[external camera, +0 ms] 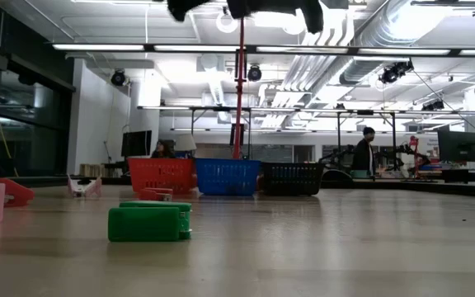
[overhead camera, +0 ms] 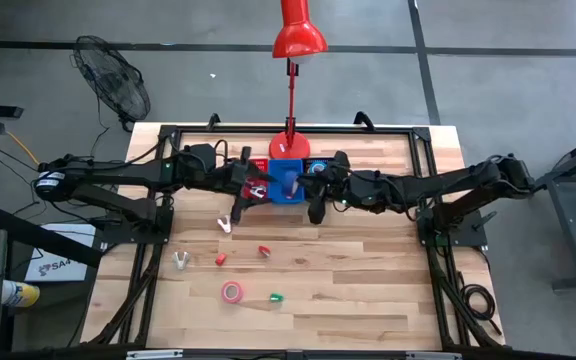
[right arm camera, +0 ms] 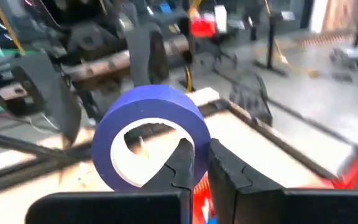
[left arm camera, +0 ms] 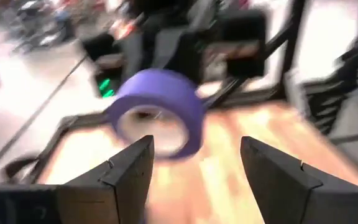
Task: Pick and place Stapler, Stapler remover, tape
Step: Put the violet tape into the black basket
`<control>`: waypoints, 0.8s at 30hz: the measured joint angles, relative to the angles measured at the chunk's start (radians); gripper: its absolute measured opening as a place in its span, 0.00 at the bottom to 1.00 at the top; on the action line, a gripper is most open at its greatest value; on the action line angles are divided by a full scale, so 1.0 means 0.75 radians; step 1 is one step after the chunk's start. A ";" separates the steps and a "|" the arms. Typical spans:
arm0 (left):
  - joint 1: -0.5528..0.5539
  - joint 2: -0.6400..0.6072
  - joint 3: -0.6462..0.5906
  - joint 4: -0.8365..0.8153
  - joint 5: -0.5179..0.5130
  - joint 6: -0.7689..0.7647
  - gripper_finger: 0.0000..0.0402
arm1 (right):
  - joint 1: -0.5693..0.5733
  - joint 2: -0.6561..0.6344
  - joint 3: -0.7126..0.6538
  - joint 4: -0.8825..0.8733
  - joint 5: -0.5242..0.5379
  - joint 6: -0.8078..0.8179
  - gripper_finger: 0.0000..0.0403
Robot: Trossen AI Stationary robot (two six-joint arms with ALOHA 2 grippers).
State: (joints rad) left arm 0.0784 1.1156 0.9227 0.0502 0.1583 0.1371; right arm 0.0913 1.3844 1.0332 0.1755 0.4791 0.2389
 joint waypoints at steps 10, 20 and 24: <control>0.000 -0.111 0.000 -0.238 -0.412 0.092 0.59 | -0.147 -0.015 0.000 -0.651 0.072 0.705 0.04; 0.000 -0.115 0.000 -0.323 -0.446 0.091 0.59 | -0.417 -0.011 -0.001 -0.961 -0.219 0.938 0.04; 0.000 -0.117 0.000 -0.360 -0.449 0.091 0.59 | -0.474 0.024 -0.001 -0.934 -0.338 0.914 0.04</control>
State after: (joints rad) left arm 0.0784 1.0280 0.9230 -0.2201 -0.1786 0.2050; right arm -0.2640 1.4024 1.0328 -0.5247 0.2253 0.9241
